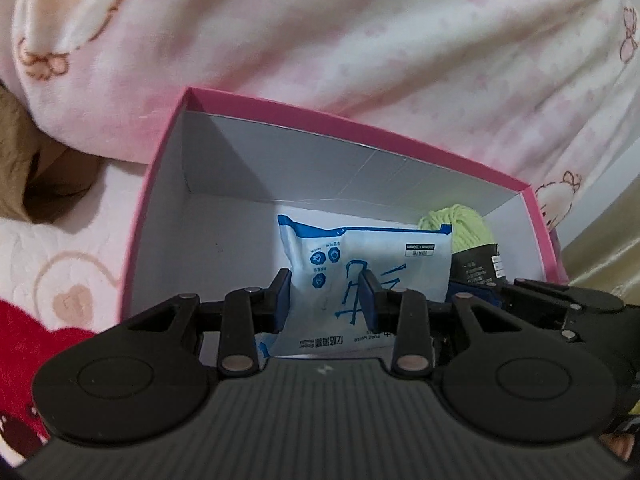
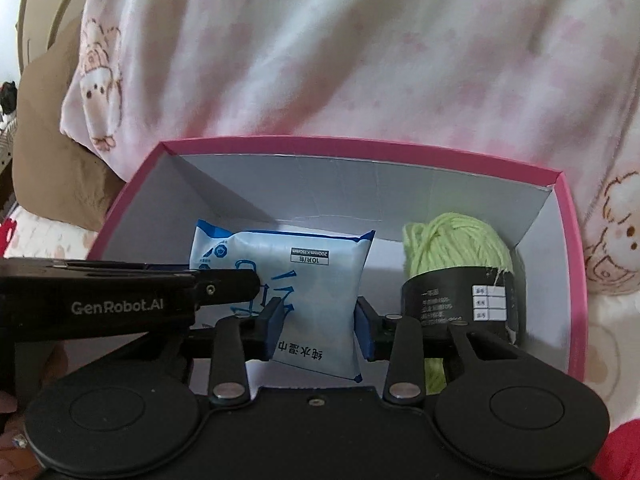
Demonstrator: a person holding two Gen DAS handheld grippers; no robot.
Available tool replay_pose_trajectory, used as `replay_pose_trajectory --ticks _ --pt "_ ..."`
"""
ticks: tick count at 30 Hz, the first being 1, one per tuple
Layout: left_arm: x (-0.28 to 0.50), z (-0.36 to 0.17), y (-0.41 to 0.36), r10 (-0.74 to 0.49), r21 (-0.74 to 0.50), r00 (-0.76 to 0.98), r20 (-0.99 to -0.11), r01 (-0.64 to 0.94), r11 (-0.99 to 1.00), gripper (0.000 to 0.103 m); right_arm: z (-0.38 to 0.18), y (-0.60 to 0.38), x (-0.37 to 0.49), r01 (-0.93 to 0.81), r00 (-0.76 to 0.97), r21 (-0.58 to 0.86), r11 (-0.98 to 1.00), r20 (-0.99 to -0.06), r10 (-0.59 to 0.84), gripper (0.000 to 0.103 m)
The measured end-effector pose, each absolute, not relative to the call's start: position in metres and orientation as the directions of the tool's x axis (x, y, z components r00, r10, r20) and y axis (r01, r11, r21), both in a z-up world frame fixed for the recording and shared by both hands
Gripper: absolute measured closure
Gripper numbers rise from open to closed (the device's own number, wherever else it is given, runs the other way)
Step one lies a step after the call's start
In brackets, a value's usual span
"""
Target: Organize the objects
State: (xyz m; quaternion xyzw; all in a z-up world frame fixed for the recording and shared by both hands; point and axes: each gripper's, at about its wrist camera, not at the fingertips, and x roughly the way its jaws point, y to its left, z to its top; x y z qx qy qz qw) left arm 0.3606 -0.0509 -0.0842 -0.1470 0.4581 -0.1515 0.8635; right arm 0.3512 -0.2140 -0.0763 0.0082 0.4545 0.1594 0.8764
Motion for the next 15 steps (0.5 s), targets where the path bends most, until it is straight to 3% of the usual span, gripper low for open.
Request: replay_pose_trajectory --ticks 9,15 --pt "0.381 -0.097 -0.054 -0.39 -0.372 0.464 -0.795 0.135 0.918 0.069 -0.091 -0.215 0.367 -0.253 0.486 0.16 0.954 -0.832 0.268 0.061" --pt "0.378 -0.099 -0.051 -0.405 -0.377 0.472 -0.783 0.156 0.913 0.069 -0.09 -0.207 0.367 -0.254 0.481 0.098 0.962 -0.85 0.214 0.064"
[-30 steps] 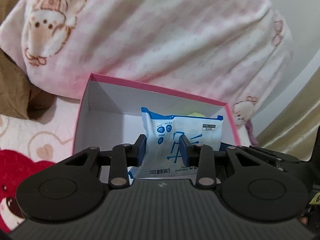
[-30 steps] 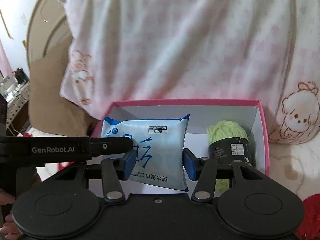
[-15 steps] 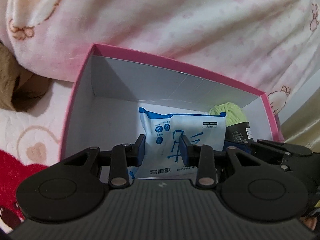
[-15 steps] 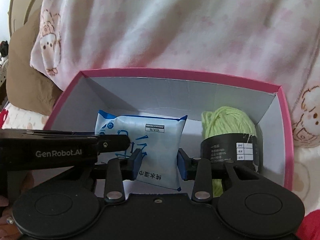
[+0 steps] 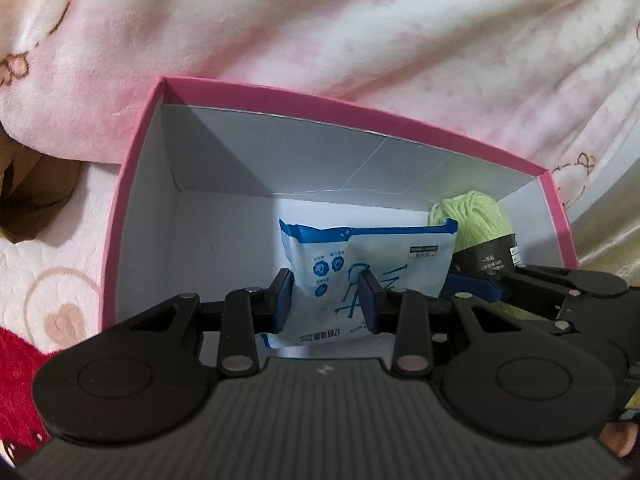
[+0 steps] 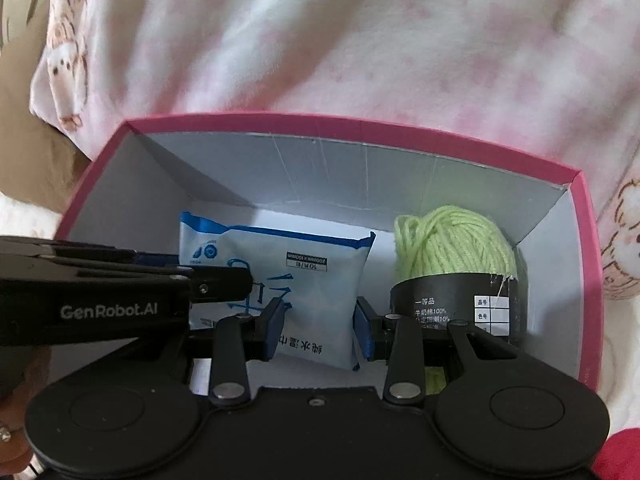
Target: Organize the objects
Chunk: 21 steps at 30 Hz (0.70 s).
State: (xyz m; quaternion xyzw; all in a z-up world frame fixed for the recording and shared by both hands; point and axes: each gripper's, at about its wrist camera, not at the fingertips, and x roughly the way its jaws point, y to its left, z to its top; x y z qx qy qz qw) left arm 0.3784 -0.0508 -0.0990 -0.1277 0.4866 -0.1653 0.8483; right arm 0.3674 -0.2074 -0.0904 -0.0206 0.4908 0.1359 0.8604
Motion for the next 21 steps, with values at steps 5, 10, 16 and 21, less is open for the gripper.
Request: replay_pose_trajectory --ticks 5,10,16,21 --pt "0.374 -0.101 -0.052 -0.393 -0.37 0.499 -0.772 0.149 0.917 0.072 -0.093 -0.205 0.37 -0.229 0.492 0.029 0.973 -0.859 0.141 0.078" --pt "0.368 -0.102 -0.058 -0.373 -0.34 0.507 -0.777 0.161 0.926 0.072 -0.097 -0.21 0.37 -0.201 0.493 0.015 0.979 -0.863 0.114 0.093" --pt "0.376 -0.101 -0.067 -0.344 -0.311 0.531 -0.775 0.154 0.938 0.074 -0.09 -0.22 0.359 -0.222 0.455 0.109 0.969 -0.867 0.202 0.086" --pt "0.378 -0.097 -0.06 -0.337 -0.314 0.516 -0.787 0.134 0.94 0.074 -0.096 -0.211 0.342 -0.283 0.35 0.172 0.944 -0.897 0.269 0.075"
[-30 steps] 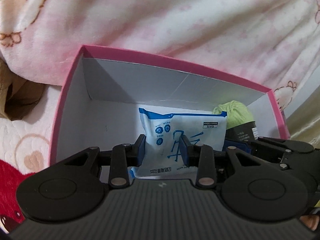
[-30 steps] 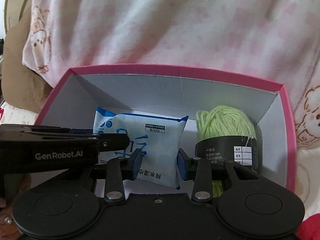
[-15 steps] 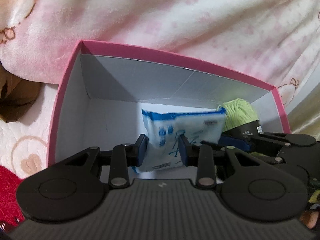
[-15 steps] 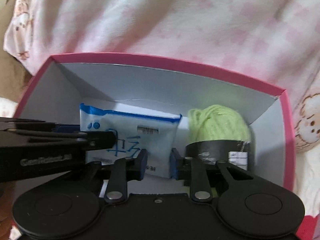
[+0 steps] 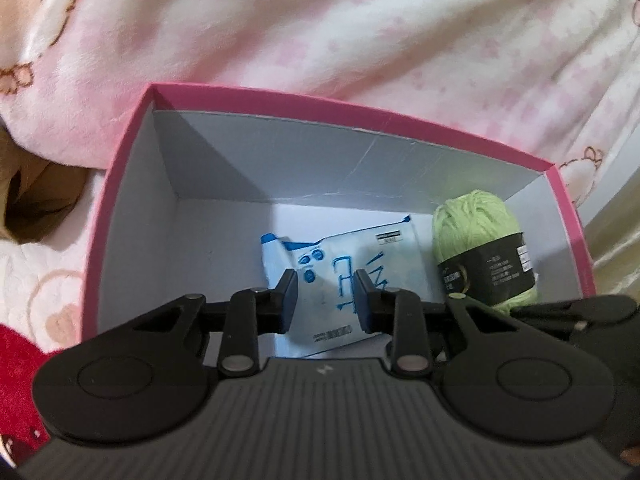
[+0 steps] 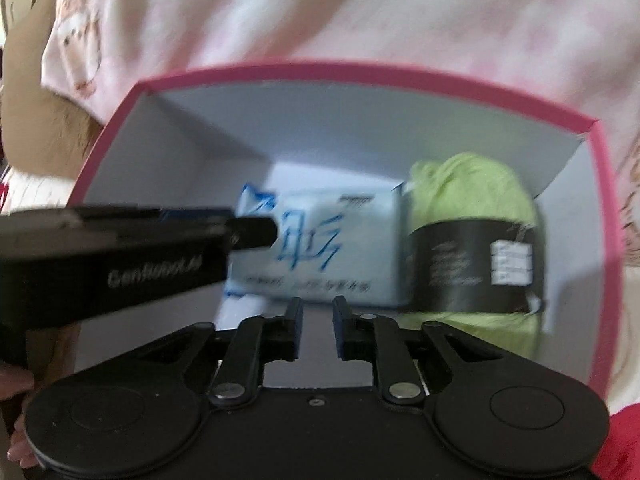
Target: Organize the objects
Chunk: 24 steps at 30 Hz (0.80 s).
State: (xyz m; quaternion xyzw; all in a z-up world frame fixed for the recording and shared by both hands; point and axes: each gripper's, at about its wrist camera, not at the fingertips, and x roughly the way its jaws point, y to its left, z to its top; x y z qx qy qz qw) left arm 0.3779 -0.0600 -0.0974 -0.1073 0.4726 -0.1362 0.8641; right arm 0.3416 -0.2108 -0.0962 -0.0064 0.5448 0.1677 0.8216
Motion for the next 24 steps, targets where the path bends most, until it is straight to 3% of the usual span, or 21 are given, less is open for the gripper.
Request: replay_pose_trajectory --ticks 1,7,15,24 --pt "0.379 -0.097 -0.059 -0.325 -0.305 0.51 -0.796 0.126 0.944 0.074 -0.099 -0.204 0.343 -0.29 0.332 0.173 0.941 -0.904 0.269 0.068" --pt "0.374 -0.084 -0.05 -0.34 -0.324 0.496 -0.799 0.121 0.938 0.074 -0.112 -0.185 0.352 -0.263 0.26 0.161 0.951 -0.938 0.231 0.061" --pt "0.367 -0.067 -0.034 -0.355 -0.365 0.517 -0.779 0.086 0.927 0.074 -0.117 -0.176 0.372 -0.139 0.218 0.241 0.96 -0.939 0.267 0.055" --pt "0.369 -0.067 -0.032 -0.345 -0.366 0.527 -0.777 0.068 0.928 0.074 -0.114 -0.176 0.365 -0.102 0.321 0.249 0.963 -0.908 0.269 0.054"
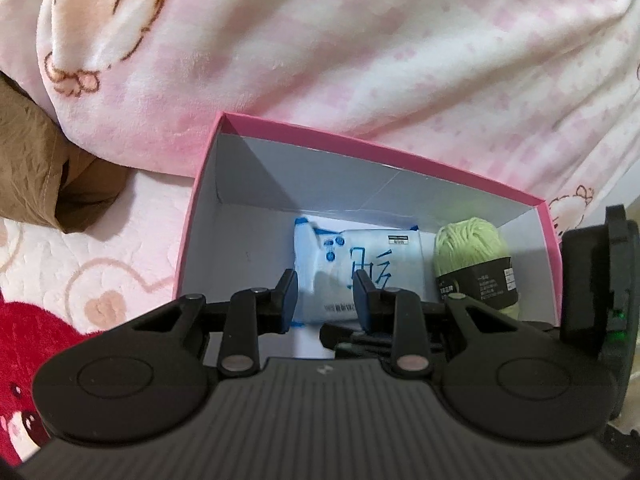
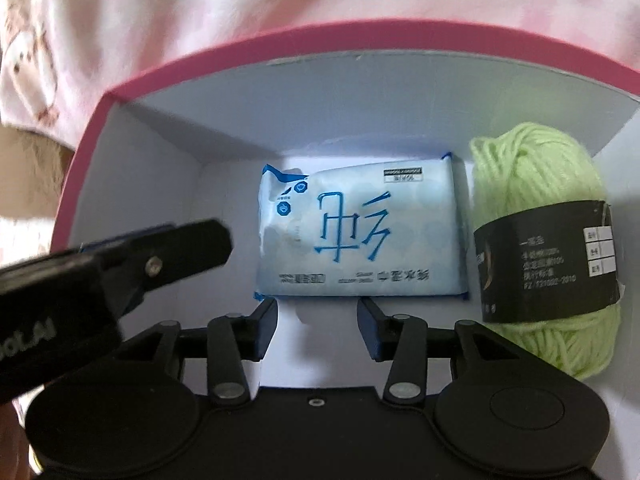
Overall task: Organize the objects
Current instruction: 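Withdraw the left gripper while the right gripper moves toward the purple plush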
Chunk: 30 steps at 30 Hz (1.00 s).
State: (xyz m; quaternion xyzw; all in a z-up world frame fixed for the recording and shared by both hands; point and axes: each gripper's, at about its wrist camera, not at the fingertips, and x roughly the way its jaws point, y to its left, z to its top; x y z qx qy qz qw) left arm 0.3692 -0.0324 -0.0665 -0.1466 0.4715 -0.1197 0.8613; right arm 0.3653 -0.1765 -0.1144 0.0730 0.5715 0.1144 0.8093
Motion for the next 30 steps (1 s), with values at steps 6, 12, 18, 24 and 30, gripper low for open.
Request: replay_pose_trajectory --ticks 6,12,18,24,30 --pt "0.363 -0.06 -0.036 -0.322 -0.332 0.532 -0.783 0.081 0.94 0.069 -0.098 -0.178 0.347 -0.158 0.361 0.202 0.967 -0.899 0.247 0.054" --pt "0.341 -0.039 -0.044 -0.29 -0.276 0.491 -0.821 0.103 0.956 0.054 -0.049 -0.203 0.303 -0.251 0.424 0.171 0.953 -0.865 0.267 0.053" --pt "0.301 0.008 -0.049 -0.294 -0.252 0.513 -0.806 0.153 0.956 0.042 0.007 -0.207 0.277 -0.345 0.453 0.11 0.932 -0.85 0.268 0.045" --pt "0.249 0.049 -0.053 -0.265 -0.168 0.588 -0.764 0.215 0.962 0.032 0.049 -0.214 0.225 -0.404 0.477 0.078 0.911 -0.832 0.283 0.036" --pt "0.208 0.064 -0.048 -0.269 -0.154 0.567 -0.779 0.242 0.958 0.03 0.075 -0.231 0.173 -0.429 0.484 0.109 0.897 -0.81 0.331 0.032"
